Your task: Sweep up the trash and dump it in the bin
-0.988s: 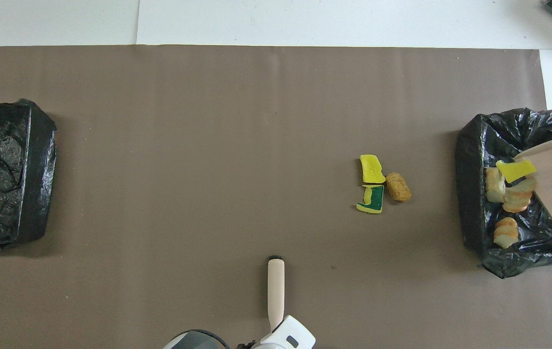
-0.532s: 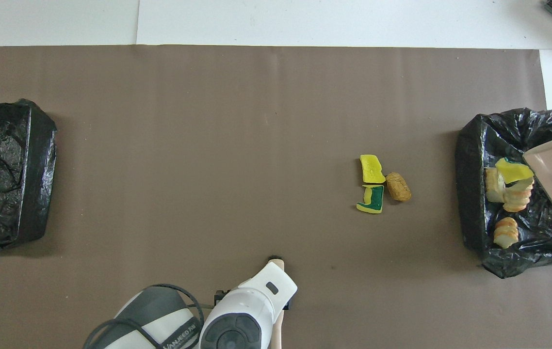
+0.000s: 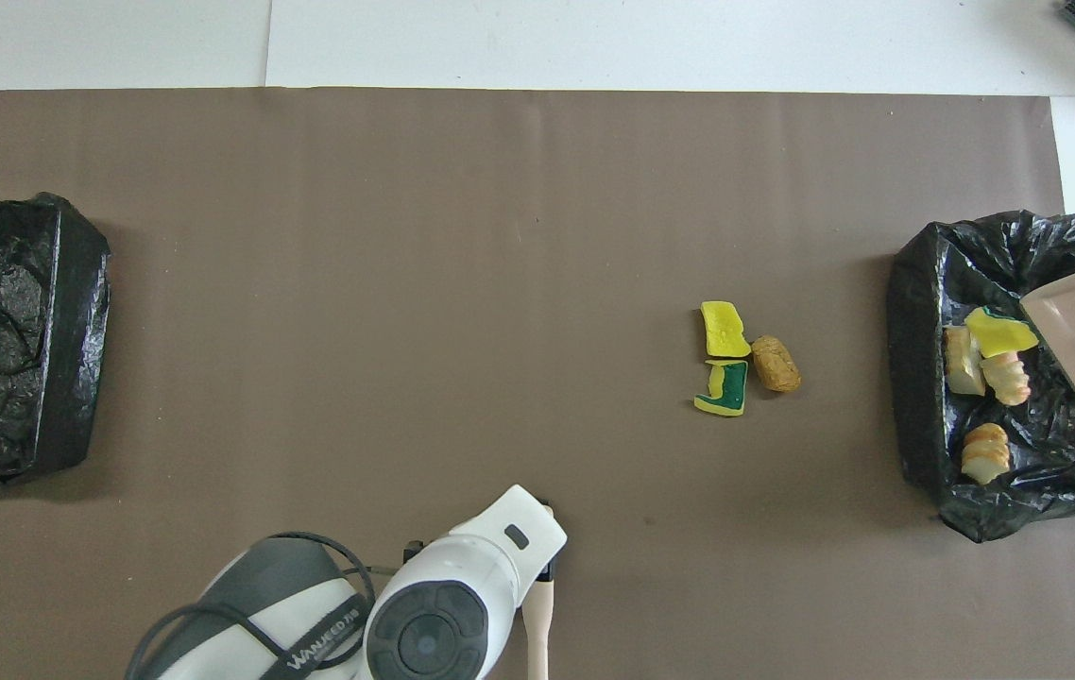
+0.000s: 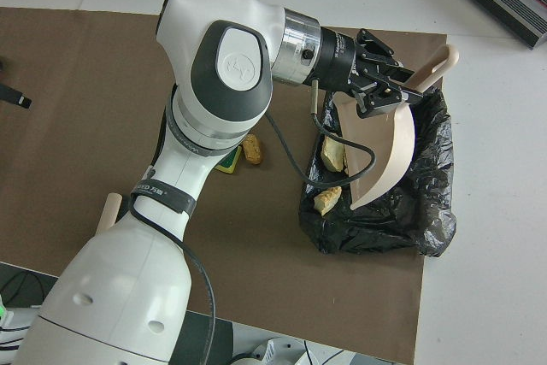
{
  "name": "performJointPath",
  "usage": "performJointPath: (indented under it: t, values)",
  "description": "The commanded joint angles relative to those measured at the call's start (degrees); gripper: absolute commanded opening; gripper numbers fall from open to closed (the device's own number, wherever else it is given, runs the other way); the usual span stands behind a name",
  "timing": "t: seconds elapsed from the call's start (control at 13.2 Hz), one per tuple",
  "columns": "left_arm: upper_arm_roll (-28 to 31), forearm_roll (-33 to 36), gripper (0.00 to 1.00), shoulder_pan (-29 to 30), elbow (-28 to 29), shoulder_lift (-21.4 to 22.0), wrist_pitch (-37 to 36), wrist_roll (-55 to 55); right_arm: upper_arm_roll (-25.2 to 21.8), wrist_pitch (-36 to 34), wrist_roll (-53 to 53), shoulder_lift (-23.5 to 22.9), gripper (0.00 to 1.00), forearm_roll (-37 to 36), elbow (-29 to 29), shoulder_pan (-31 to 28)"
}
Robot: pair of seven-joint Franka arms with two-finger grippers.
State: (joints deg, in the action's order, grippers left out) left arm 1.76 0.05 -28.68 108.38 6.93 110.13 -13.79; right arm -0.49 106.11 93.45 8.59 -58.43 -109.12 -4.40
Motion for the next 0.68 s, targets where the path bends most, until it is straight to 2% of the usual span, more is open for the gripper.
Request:
performJointPath:
  t: [0.0, 0.15, 0.3, 0.61]
  values:
    - [-0.4, 1.3, 1.00, 5.5, -8.3, -1.6, -5.9, 8.0, 2.4, -7.0, -4.6, 1.3, 0.00, -0.1, 1.6, 1.9]
    - [-0.3, 1.3, 1.00, 11.0, -14.7, -1.6, -11.7, 14.5, 5.9, -11.2, -13.6, 1.9, 0.00, 5.0, 1.6, 1.9]
    - [-0.2, 1.4, 1.00, 15.3, -19.5, -2.0, -16.9, 18.6, 7.1, -11.5, -22.0, 2.0, 0.00, 13.5, 1.5, 2.0]
    - [0.3, 1.1, 1.00, 22.2, -24.4, -2.2, -25.1, 21.8, 9.4, -10.7, -41.4, 1.1, 0.00, 27.8, 1.5, 2.7]
